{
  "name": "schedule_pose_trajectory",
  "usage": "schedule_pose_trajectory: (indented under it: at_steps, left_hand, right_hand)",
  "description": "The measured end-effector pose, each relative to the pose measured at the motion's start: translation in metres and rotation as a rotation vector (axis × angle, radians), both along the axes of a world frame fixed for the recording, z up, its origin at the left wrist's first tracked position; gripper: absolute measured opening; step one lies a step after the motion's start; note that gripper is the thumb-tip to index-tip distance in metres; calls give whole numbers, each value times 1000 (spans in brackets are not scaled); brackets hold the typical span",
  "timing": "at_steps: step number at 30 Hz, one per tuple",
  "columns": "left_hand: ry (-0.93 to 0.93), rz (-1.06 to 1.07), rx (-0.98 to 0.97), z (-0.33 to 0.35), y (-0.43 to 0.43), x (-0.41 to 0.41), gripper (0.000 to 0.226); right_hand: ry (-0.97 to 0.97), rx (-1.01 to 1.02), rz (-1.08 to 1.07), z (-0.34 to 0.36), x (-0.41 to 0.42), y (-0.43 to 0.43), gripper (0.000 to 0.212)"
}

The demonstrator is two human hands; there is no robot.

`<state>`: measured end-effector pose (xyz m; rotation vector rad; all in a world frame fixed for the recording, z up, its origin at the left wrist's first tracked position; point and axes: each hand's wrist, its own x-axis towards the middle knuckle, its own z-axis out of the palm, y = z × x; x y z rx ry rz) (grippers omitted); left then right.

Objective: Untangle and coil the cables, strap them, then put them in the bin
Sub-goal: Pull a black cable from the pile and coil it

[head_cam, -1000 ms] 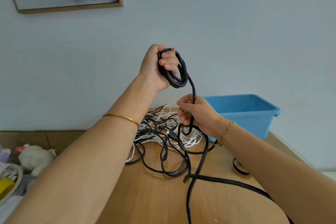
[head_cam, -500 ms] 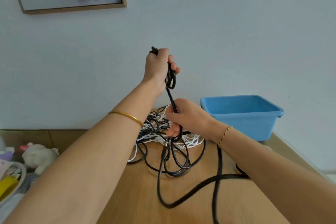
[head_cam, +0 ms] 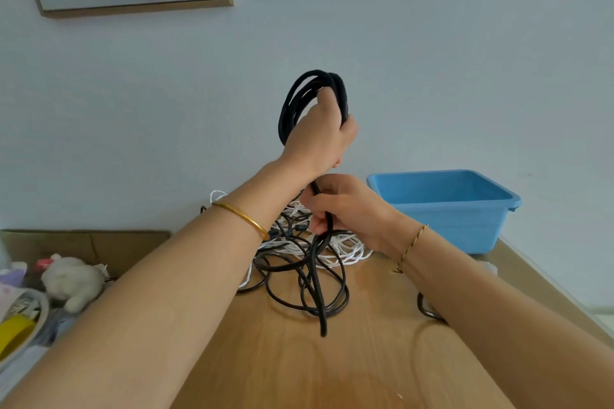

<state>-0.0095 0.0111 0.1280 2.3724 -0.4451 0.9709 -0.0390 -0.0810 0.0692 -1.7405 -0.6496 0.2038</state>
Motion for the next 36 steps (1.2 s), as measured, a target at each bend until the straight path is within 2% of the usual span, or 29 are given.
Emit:
schedule_pose_trajectory:
  at_steps: [3,8,11,15,20,24,26,28,30,33,36]
  left_hand:
    - [29,59,147,2,8,1,13]
    - [131,198,440,-6,20,2,14]
    - [229,222,530,-7,29,3,14]
    - [417,110,484,-9,33,1,19]
    - [687,-111,271,-10,33,-5,20]
    - [796,-279,138,-9,33,-11,58]
    - [867,-356,44,-9,34,-16,66]
    - [897,-434,13,-9,38,-18,60]
    - [886,-462,81,-9,40,-19,51]
    - [809,-320,210,-7,38,-21,47]
    - [765,-249,138,-5,35,-20,34]
  right_hand:
    - [-48,-36,-5,-2,-2,2,4]
    - [-133,-209,-152,8,-6,0,13]
    - [-199,-286,-222,15,-5,-7,18]
    - [-247,-320,-276,19,-1,-15,30]
    - [-253,-271,-295,23,4,-20,40]
    - [-276,-154,-406,24,8,-24,39]
    - [-298,-141,-488,28,10,-25,38]
    - [-326,-176,-574,34,11,-26,40]
    - [-357,-230,-647,39,15,-27,46]
    - [-414,-291,-723,43,23,-26,45]
    - [-448,-253,-704,44,27,-28,43]
